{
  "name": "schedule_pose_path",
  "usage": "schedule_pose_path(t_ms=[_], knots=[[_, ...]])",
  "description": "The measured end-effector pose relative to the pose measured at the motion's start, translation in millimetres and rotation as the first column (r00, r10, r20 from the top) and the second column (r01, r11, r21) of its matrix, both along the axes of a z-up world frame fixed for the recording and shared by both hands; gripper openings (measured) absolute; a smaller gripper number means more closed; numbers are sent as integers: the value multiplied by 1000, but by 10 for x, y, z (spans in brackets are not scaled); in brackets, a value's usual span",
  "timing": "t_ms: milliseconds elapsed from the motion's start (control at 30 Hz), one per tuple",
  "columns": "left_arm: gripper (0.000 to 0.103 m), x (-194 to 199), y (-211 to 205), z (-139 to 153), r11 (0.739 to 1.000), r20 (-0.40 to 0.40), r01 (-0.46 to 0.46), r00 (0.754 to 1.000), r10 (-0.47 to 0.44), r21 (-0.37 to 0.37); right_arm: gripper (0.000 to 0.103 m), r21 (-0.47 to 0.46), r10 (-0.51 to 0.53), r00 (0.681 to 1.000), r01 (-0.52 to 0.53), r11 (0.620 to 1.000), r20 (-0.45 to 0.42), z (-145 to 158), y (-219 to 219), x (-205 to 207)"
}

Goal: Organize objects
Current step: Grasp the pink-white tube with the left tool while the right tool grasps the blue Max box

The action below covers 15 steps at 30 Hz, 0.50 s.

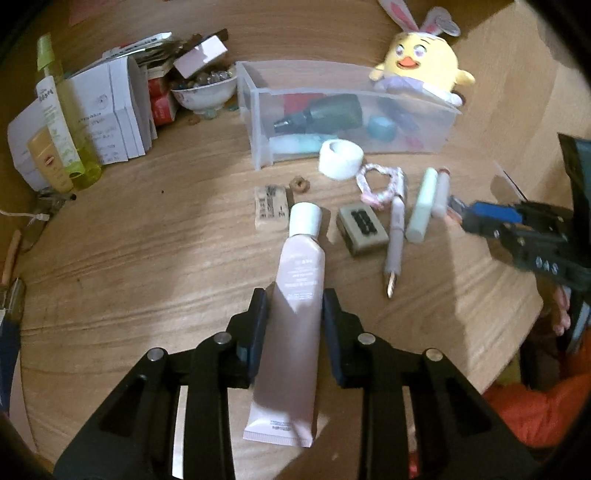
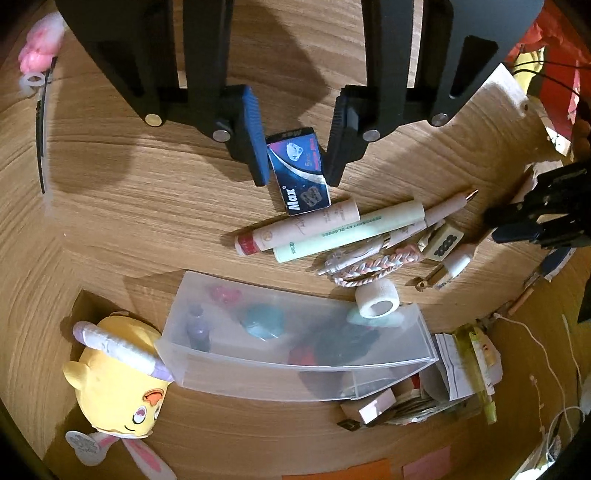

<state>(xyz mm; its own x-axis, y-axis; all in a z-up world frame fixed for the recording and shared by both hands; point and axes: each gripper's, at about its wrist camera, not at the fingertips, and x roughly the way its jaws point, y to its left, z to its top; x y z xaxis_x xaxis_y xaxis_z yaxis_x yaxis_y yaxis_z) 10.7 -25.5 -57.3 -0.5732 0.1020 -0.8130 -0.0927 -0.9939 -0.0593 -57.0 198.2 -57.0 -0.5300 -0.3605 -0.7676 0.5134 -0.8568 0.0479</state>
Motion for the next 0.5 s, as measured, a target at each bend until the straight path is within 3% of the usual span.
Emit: schedule_pose_path(t_ms=[100, 233, 500], knots=[[30, -13, -8, 30, 999, 26, 21, 999, -22, 35, 25, -2, -5, 1000, 5, 1000, 5, 6, 36, 28], [38, -124, 21, 56, 999, 17, 24, 1000, -25, 38, 25, 2, -14, 1000, 13, 1000, 10, 13, 83, 83], [38, -422, 83, 0, 999, 35, 45, 998, -46, 25, 25, 3, -38, 999, 38, 999, 25, 25, 168, 106]])
